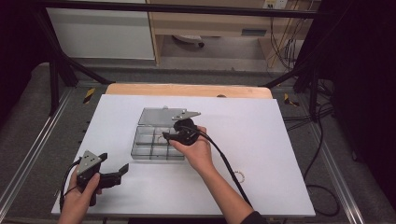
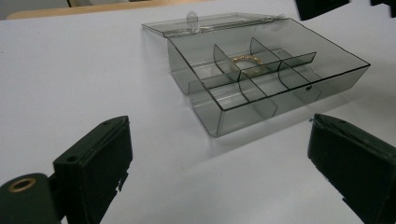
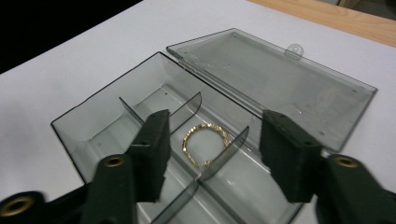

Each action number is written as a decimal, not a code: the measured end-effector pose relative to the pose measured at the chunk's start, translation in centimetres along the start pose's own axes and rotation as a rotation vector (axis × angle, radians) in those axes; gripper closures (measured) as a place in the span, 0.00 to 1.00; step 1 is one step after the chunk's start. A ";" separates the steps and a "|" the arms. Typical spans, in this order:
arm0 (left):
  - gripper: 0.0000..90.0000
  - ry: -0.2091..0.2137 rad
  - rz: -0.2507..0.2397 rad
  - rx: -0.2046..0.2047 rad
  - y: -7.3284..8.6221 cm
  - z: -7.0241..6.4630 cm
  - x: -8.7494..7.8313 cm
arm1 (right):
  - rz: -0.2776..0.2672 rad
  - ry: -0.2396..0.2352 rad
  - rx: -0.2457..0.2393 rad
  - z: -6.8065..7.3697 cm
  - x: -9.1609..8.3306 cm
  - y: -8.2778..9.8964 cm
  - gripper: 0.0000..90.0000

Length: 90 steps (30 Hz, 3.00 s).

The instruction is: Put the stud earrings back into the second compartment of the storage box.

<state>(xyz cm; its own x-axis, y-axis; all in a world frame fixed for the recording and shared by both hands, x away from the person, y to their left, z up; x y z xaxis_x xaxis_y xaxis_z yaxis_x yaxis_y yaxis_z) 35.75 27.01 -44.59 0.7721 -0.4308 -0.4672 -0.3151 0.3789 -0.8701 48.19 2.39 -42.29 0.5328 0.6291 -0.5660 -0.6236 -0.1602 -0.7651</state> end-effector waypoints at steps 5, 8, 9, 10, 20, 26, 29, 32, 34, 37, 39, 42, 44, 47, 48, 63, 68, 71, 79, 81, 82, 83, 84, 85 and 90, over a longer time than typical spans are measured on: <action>0.08 0.000 0.007 0.004 0.1 0.0 0.0 | -0.026 0.025 -0.005 -0.4 -2.4 0.7 0.26; 0.08 -0.003 0.007 0.004 0.1 0.0 0.0 | -0.044 0.038 -0.008 -0.9 -3.9 1.0 0.20; 0.08 -0.003 0.008 0.005 0.1 -0.1 0.0 | -0.047 0.046 -0.011 -1.1 -4.5 1.1 0.18; 0.08 -0.004 0.009 0.005 0.1 -0.1 0.0 | -0.047 0.058 -0.014 -1.4 -5.1 1.2 0.17; 0.08 0.002 0.009 0.016 0.1 -0.4 0.1 | -0.106 0.171 0.019 -6.1 -12.2 3.4 0.12; 0.08 0.011 -0.001 0.017 -0.1 -0.5 0.2 | -0.113 0.220 0.074 -9.2 -15.7 6.8 0.10; 0.07 0.017 -0.004 0.016 -0.1 -0.6 0.1 | -0.114 0.230 0.093 -10.0 -17.3 7.7 0.09; 0.07 0.018 -0.003 0.016 -0.1 -0.6 0.2 | -0.128 0.242 0.118 -10.9 -18.9 8.7 0.08; 0.08 0.016 -0.003 0.022 -0.1 -0.5 0.1 | -0.136 0.244 0.140 -11.3 -19.7 9.1 0.08; 0.07 0.019 -0.018 0.022 -0.3 -0.6 0.1 | -0.135 0.249 0.153 -11.8 -20.5 10.0 0.07; 0.07 0.021 -0.018 0.028 -0.3 -0.7 0.1 | -0.115 0.242 0.164 -12.0 -20.7 10.8 0.06; 0.07 0.018 -0.013 0.034 -0.3 -0.7 0.1 | -0.093 0.232 0.183 -12.0 -20.8 11.6 0.05; 0.07 0.017 -0.012 0.033 -0.3 -0.7 0.1 | -0.069 0.226 0.195 -12.1 -20.7 12.3 0.05; 0.07 0.016 -0.010 0.033 -0.3 -0.7 0.1 | -0.046 0.230 0.200 -12.3 -20.4 13.0 0.06; 0.07 0.018 -0.010 0.035 -0.3 -0.7 0.1 | -0.039 0.237 0.199 -12.5 -20.2 13.1 0.07; 0.07 0.026 -0.004 0.046 -0.3 -0.8 0.2 | 0.111 0.237 0.160 -12.9 -17.2 15.3 0.55; 0.07 0.026 -0.001 0.043 -0.2 -0.8 0.2 | 0.124 0.238 0.113 -12.4 -17.0 15.8 0.76; 0.07 0.027 0.000 0.045 -0.2 -0.8 0.2 | 0.114 0.254 0.084 -12.3 -16.8 15.8 0.87; 0.07 0.025 0.002 0.047 -0.2 -0.9 0.2 | 0.113 0.234 0.072 -12.5 -16.6 15.8 0.97; 0.07 0.023 0.005 0.049 -0.2 -0.8 0.2 | 0.113 0.233 0.068 -12.5 -16.6 15.7 0.97; 0.07 0.022 0.006 0.049 -0.2 -0.8 0.2 | 0.113 0.233 0.067 -12.5 -16.6 15.7 0.97; 0.08 0.020 0.006 0.048 -0.2 -0.8 0.2 | 0.113 0.230 0.070 -12.5 -16.7 15.7 0.97; 0.08 0.020 0.007 0.047 -0.1 -0.8 0.2 | 0.109 0.227 0.068 -12.5 -16.7 15.6 0.97; 0.08 0.017 0.005 0.046 -0.1 -0.8 0.1 | 0.100 0.219 0.069 -12.5 -16.8 15.5 0.97; 0.08 0.005 0.008 0.042 0.2 -0.7 -0.4 | 0.047 0.209 0.077 -12.4 -17.3 14.6 0.97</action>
<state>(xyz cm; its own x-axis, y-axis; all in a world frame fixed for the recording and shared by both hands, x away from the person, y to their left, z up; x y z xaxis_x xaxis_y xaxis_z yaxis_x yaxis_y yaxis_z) 35.06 26.66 -44.66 0.7667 -0.4321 -0.4748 -0.2975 0.4163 -0.8592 36.93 -20.32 -47.48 0.6043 0.4495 -0.6579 -0.6881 -0.1218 -0.7153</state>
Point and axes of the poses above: each handheld gripper's, and its own axes: x roughly forward along the jaws, y roughly out of its underside, z roughly to its left, the point moved 5 cm from there along x, roughly forward along the jaws, and after that the axes turned 14 degrees about x, right-handed, at the moved point
